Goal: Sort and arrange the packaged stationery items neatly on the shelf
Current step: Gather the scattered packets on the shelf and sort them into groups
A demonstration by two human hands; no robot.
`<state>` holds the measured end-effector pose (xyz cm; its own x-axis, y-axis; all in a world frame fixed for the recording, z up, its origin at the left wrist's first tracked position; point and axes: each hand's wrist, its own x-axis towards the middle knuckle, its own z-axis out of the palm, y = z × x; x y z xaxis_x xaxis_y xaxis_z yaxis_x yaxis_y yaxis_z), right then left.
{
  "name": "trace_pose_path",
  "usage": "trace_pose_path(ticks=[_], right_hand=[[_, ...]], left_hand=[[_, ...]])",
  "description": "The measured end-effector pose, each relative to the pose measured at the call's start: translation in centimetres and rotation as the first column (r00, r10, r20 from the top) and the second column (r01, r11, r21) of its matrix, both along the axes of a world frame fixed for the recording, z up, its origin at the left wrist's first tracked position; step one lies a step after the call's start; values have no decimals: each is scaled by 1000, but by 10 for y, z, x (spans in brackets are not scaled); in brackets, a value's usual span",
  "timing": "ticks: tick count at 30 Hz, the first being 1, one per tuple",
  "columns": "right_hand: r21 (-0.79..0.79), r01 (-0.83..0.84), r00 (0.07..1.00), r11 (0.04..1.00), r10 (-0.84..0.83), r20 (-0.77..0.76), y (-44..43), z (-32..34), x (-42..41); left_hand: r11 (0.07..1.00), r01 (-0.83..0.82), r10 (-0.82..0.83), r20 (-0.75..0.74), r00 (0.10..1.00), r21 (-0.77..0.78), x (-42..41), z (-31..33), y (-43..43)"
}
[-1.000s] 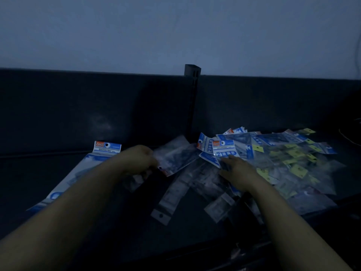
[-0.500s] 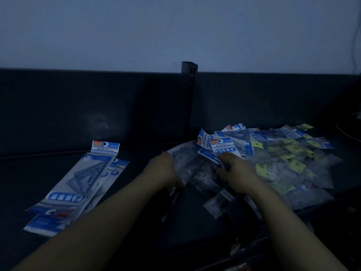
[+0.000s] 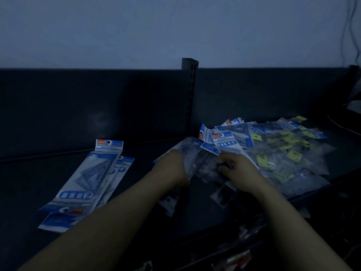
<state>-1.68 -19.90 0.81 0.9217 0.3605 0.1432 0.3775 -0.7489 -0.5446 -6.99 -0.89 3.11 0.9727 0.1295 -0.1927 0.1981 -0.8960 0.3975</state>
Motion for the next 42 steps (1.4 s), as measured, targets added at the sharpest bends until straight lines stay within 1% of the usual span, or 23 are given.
trace_pose_path(ticks=[4,7,10,12,14,16,18,19,21,22,24,26,27,29,31,33,35,38,40,42], right_hand=[[56,92,996,994,-93,4,-13,1,-8],[25,135,991,991,-135,-6,-26,2,-15],[-21,145,987,989,-146,-60,-35,0,-21],[-39,140,986,989,-143,-80,-36,-1,-25],[-52,132,986,990,-137,-91,-36,-3,-27],[-115,113,990,987,-122,-74,-33,-3,-27],[-152,126,990,980,-133,-38,-27,-1,-27],[-129,145,988,981,-149,-25,-23,0,-27],[-24,151,989,988,-151,-8,-9,2,-28],[28,129,992,991,-129,2,0,3,-28],[90,80,997,993,-80,-6,17,5,-27],[96,20,999,995,-16,-39,34,12,-25],[73,-3,999,997,6,-51,40,15,-23],[-51,-24,997,998,20,-76,49,17,-17],[-178,-16,990,984,-9,-139,52,14,-11],[-220,6,979,975,-51,-196,52,10,-8],[-224,34,984,974,-72,-165,50,4,-6],[-246,65,995,967,-80,-54,46,0,-4],[-166,71,996,984,-78,-36,42,-1,-4],[-76,44,997,996,-48,-64,38,2,-9]], left_hand=[[1000,-12,11,-78,997,-3,-1,3,8],[998,-32,25,-109,994,-58,-4,5,19],[985,-55,36,-118,992,-162,-7,7,30],[979,-70,42,-146,988,-191,-11,9,38],[953,-125,78,-176,981,-277,-12,12,49],[903,-156,94,-171,981,-401,-13,14,60],[890,-152,93,-154,984,-430,-16,17,68],[884,-142,82,-152,985,-445,-17,18,71],[854,-140,69,-157,985,-502,-20,17,73],[854,-139,65,-161,985,-501,-22,17,73],[903,-119,59,-156,986,-413,-26,16,73],[918,-128,78,-146,986,-376,-30,14,78],[917,-130,75,-157,985,-377,-32,13,84],[928,-85,19,-181,983,-363,-39,17,100],[934,-2,-73,-196,978,-358,-48,22,119],[928,32,-102,-168,980,-372,-56,28,136],[908,-8,-46,-118,992,-419,-58,30,148],[857,-103,76,-73,994,-505,-51,27,145],[857,-127,133,-23,991,-499,-42,25,135],[866,-133,172,38,984,-481,-29,20,121]])
